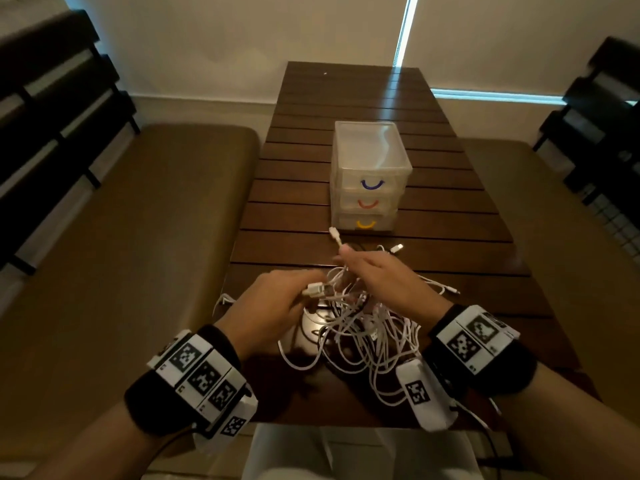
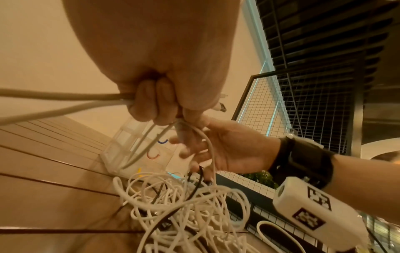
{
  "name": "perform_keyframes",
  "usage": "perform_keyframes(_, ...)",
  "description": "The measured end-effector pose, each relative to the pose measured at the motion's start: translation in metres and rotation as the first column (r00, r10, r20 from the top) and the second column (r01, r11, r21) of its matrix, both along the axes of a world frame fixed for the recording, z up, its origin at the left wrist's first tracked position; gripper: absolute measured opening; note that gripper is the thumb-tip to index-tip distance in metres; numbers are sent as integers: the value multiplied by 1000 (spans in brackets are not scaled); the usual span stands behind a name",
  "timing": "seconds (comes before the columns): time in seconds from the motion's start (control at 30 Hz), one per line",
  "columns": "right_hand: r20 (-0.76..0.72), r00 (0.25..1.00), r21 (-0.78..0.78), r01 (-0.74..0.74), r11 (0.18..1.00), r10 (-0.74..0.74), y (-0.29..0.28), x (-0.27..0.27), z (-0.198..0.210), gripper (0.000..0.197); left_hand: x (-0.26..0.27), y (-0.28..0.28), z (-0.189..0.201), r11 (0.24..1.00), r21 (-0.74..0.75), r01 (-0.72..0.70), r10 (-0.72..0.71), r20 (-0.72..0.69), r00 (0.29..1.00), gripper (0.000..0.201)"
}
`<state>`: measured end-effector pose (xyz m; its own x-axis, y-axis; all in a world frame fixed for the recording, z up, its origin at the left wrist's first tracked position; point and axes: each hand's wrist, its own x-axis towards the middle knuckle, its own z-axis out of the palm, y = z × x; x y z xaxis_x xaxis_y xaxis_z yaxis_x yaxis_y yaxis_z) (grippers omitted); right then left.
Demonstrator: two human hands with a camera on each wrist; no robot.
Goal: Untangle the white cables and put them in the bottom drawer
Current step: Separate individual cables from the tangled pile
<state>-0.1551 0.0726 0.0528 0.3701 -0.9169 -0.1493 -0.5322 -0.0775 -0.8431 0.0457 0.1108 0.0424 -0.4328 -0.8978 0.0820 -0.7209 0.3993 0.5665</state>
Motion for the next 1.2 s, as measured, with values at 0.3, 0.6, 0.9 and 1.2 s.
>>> perform_keyframes(0.3, 33, 999, -532, 8, 847, 12, 15, 30, 7, 16, 3, 8, 2, 916, 345, -203, 389, -650, 652, 38)
perform_keyframes(0.6, -47, 999, -673, -48, 738, 22, 31, 57, -22, 17, -2, 20, 9, 894, 409, -184, 440, -723, 532, 50)
perform_keyframes(0.9, -338, 941, -739, -279, 613, 20, 34, 57, -22, 27, -8, 19, 6, 823, 550, -140, 553, -722, 416, 52)
perform_keyframes(1.2, -347, 937, -635, -261, 727, 34, 21, 41, -24, 6, 5, 4, 12, 813, 510, -280, 582, -730, 359, 79)
